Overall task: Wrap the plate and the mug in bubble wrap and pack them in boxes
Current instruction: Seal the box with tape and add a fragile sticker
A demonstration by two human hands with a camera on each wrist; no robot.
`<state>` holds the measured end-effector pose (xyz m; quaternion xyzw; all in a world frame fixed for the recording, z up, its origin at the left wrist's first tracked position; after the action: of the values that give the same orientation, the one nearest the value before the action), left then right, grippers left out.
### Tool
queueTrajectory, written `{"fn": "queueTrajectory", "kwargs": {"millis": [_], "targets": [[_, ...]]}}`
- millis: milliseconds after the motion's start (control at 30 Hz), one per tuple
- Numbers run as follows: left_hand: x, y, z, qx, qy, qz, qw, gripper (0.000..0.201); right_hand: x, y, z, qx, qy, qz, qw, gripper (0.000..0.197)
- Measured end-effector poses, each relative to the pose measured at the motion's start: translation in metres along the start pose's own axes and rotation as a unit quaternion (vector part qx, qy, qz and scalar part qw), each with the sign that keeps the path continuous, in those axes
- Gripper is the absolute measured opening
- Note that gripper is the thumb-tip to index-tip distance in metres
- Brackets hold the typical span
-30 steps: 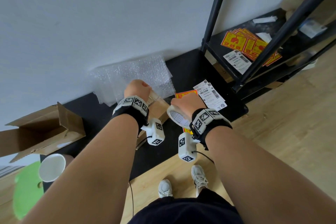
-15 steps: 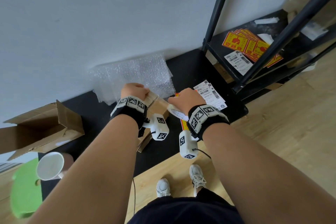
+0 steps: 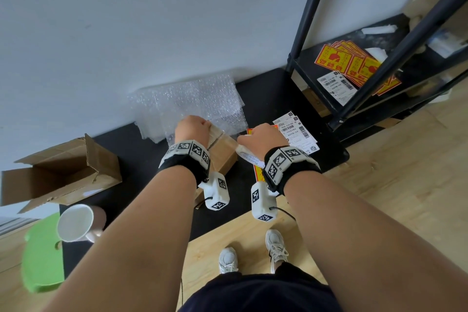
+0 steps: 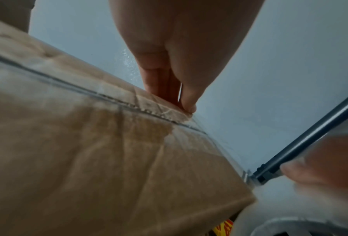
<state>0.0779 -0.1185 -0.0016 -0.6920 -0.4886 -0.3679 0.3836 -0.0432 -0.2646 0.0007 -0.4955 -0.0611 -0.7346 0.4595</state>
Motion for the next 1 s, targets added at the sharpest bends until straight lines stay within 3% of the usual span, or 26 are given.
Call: {"fn": "queueTrajectory", "kwargs": {"millis": [133,333,533,767,867,1000], "targets": [[-0.003,-0.006,-0.002,-0.019,0.031,0.034,0.999,0.031,0.000,-0.002,-0.001,0.009,0.003,0.008,1.000,0.035],[-0.010,-0.030,-0.015,-0.056,0.013,-0.046,0.997,0.034,-0.001,-0.002,-0.004,0.024,0.015,0.029,0.999,0.034],[-0.019,-0.043,-0.013,-0.096,0.037,-0.051,0.993,0.039,-0.004,0.001,-0.010,0.024,0.039,0.017,0.999,0.034],[-0.022,-0.045,-0.008,-0.090,0.052,-0.056,0.993,0.044,-0.006,0.011,-0.006,0.056,-0.003,0.027,0.998,0.032],[-0.026,-0.050,-0.007,-0.112,0.111,-0.050,0.986,0.043,-0.003,0.017,0.000,0.088,-0.038,0.020,0.995,0.035],[-0.022,-0.058,0.001,-0.028,0.073,-0.070,0.994,0.052,-0.003,0.024,0.004,0.109,-0.093,0.027,0.989,0.035]]}}
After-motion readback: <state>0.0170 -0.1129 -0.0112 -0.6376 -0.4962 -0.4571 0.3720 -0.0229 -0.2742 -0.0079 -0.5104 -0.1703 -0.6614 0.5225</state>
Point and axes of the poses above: each hand's wrist, its own y-axis towards the middle knuckle, its own x-axis out of the back of the hand, z = x × y, the point moved 6 cm from there along y, towards the middle knuckle, and after that the axes turned 8 degrees about -z, right-handed, at the moved point
